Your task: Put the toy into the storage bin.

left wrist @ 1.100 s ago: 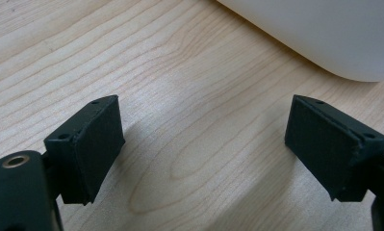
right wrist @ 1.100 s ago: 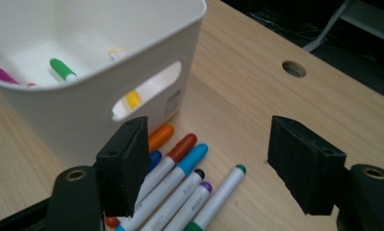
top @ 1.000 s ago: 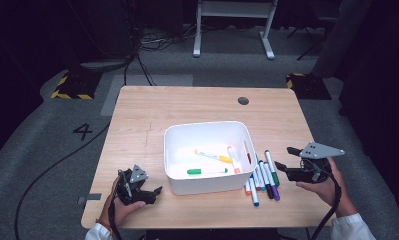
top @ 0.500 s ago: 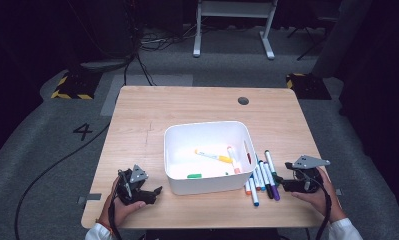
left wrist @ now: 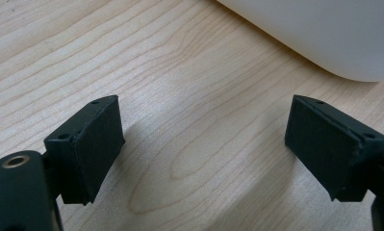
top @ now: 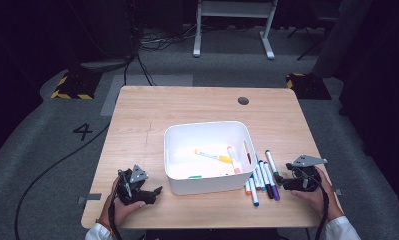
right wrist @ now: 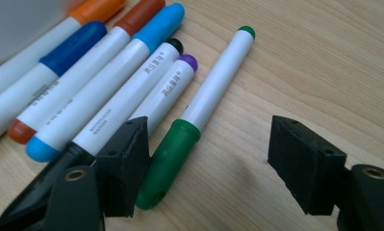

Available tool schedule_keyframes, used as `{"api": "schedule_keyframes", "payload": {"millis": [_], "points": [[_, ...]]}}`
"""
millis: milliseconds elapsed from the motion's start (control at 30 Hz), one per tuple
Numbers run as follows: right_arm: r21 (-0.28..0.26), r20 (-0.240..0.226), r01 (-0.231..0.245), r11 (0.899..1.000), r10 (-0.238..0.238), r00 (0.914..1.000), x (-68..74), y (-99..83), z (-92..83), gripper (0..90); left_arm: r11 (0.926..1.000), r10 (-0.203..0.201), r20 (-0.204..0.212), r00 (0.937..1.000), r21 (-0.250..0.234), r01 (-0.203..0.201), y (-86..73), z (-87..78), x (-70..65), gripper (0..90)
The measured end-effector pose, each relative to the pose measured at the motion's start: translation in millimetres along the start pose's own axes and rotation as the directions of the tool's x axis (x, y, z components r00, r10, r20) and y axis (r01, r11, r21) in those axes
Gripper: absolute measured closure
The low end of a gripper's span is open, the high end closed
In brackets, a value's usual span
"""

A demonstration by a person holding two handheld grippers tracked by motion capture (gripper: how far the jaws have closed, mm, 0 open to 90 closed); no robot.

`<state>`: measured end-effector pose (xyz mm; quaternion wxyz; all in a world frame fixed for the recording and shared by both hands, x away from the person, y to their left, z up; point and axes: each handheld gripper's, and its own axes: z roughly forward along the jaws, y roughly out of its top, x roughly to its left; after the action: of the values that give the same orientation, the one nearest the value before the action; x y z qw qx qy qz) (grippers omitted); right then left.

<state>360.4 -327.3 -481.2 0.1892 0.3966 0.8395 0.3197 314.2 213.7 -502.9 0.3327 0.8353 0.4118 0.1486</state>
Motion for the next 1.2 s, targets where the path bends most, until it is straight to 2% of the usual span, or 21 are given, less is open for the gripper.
{"api": "schedule_keyframes", "payload": {"millis": [133,267,300,400,467,600,767,967,1200], "points": [[0.000,0.025,-0.030,1.000,0.030,0.9992,-6.8,-3.8,-0.1,37.9,1.0000,0.000,0.000,1.0000,0.000,0.000,0.0,0.0,0.0,13.6],[0.016,0.055,-0.072,0.997,0.071,0.9960,-15.7,-9.3,1.3,52.0,1.0000,0.000,0.000,1.0000,0.000,0.000,0.0,0.0,0.0,13.6],[0.021,0.067,-0.077,0.997,0.075,0.9949,-17.7,-10.6,1.7,53.0,1.0000,0.000,0.000,1.0000,0.000,0.000,0.0,0.0,0.0,13.6],[0.002,0.080,-0.121,0.993,0.120,0.9895,-25.2,-13.7,0.9,64.1,1.0000,0.003,0.000,1.0000,0.000,-0.003,0.1,0.0,0.2,13.6],[-0.016,0.068,-0.154,0.988,0.155,0.9856,-30.9,-16.6,0.3,72.2,1.0000,0.003,0.000,1.0000,0.000,-0.003,0.1,0.0,0.2,13.6],[-0.024,0.084,-0.163,0.986,0.164,0.9829,-34.9,-18.7,-0.4,73.7,1.0000,0.003,0.001,1.0000,0.000,-0.003,0.1,0.0,0.1,13.6],[-0.028,0.097,-0.131,0.991,0.133,0.9863,-34.0,-18.1,-0.3,73.9,1.0000,0.000,0.000,1.0000,0.000,0.000,0.0,0.0,0.0,13.6],[-0.101,0.079,-0.159,0.982,0.167,0.9828,-39.5,-16.2,-13.6,75.2,1.0000,-0.001,0.000,1.0000,0.000,0.001,0.0,0.0,0.0,13.5],[-0.102,0.059,-0.143,0.984,0.150,0.9869,-40.7,-16.5,-16.0,75.2,1.0000,0.000,0.000,1.0000,0.000,0.000,0.0,0.0,0.0,13.6]]}}
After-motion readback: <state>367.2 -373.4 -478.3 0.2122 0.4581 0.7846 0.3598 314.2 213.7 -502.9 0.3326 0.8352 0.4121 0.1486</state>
